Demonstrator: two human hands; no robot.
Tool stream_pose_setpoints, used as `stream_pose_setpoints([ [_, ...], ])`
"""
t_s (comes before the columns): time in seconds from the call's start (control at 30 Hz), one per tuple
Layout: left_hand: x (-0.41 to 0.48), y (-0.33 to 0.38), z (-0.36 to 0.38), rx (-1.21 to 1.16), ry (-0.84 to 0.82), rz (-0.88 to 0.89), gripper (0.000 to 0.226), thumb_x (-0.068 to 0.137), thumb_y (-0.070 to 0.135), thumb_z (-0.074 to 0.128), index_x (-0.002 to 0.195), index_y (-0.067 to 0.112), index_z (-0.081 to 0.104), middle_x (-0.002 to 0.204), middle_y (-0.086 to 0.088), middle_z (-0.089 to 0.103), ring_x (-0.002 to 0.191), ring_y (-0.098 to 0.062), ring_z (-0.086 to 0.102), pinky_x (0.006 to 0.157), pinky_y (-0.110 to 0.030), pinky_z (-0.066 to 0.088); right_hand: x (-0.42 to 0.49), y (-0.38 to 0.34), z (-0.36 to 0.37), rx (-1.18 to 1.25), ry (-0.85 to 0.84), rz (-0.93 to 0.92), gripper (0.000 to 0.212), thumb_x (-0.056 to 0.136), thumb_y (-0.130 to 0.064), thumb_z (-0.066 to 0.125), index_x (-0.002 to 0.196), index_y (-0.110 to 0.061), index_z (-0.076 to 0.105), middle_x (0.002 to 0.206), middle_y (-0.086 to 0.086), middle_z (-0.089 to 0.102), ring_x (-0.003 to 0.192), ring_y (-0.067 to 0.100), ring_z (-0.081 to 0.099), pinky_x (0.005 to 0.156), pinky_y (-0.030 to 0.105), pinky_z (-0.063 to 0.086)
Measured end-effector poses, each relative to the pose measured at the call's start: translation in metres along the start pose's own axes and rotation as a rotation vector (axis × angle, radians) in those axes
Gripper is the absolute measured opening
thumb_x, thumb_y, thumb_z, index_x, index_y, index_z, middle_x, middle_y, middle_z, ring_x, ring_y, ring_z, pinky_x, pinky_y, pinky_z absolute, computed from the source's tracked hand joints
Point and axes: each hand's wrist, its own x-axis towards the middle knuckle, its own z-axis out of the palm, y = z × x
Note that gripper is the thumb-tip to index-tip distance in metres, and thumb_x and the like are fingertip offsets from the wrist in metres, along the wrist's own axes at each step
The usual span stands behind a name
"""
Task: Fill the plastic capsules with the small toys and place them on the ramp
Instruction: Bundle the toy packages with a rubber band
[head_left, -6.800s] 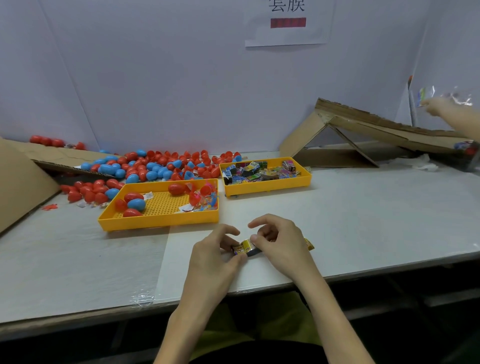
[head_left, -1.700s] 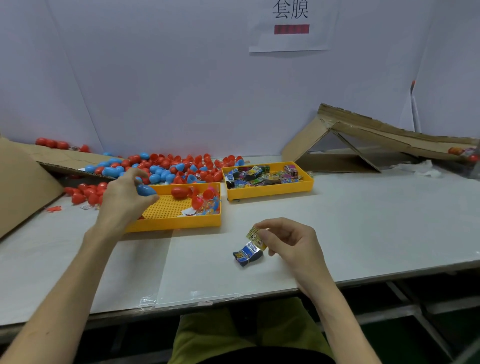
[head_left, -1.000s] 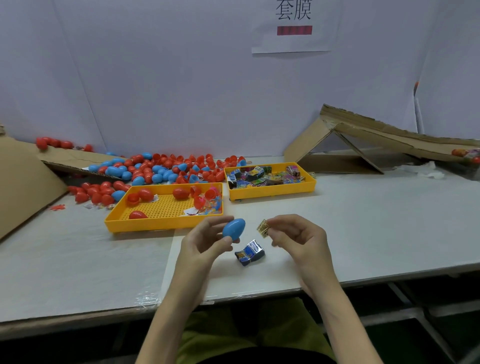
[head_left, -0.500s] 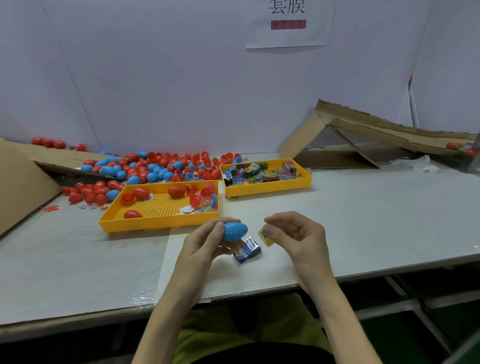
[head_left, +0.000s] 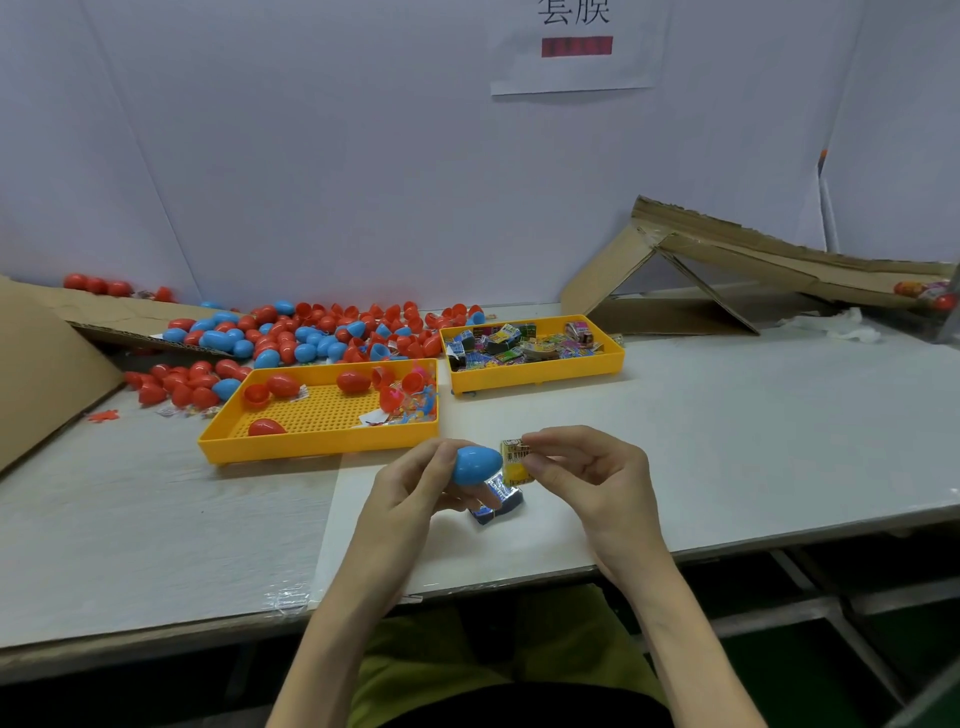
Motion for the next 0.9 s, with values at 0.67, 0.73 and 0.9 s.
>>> stream_pose_setpoints([
  [0.67,-0.0010,-0.0008,0.0007,0.132,-0.018,0.053,0.035,0.094,0.044,0.044,0.096,0.023,0.072,0.092,0.011,0.068,0.079,-0.017,0.070,0.071,-0.021,0.055,-0.0022,0.0001,0.0017,-0.136,-0.057,-0.054,0.036,0.076,-0.003,0.081,0.085,-0.037,0.077,0.087,-0.007,0.076,0.087,0.016,0.073,0.073,0.022,0.057],
  [0.73,-0.0001,-0.0015,0.0020,0.164,-0.031,0.054,0.038,0.094,0.044,0.042,0.098,0.019,0.069,0.091,0.011,0.068,0.079,-0.018,0.072,0.071,-0.020,0.055,-0.0021,-0.0005,0.0017,-0.145,-0.057,-0.061,0.036,0.076,-0.005,0.081,0.084,-0.040,0.077,0.086,-0.009,0.076,0.086,0.014,0.071,0.069,0.018,0.054],
  [0.9,-0.0012,-0.0002,0.0022,0.162,-0.055,0.058,0.037,0.093,0.042,0.043,0.098,0.014,0.066,0.088,0.008,0.070,0.076,-0.020,0.073,0.070,-0.020,0.056,-0.0043,-0.0009,0.0012,-0.087,-0.056,-0.046,0.036,0.074,0.003,0.082,0.082,-0.031,0.077,0.085,-0.004,0.076,0.085,0.016,0.074,0.071,0.022,0.058],
])
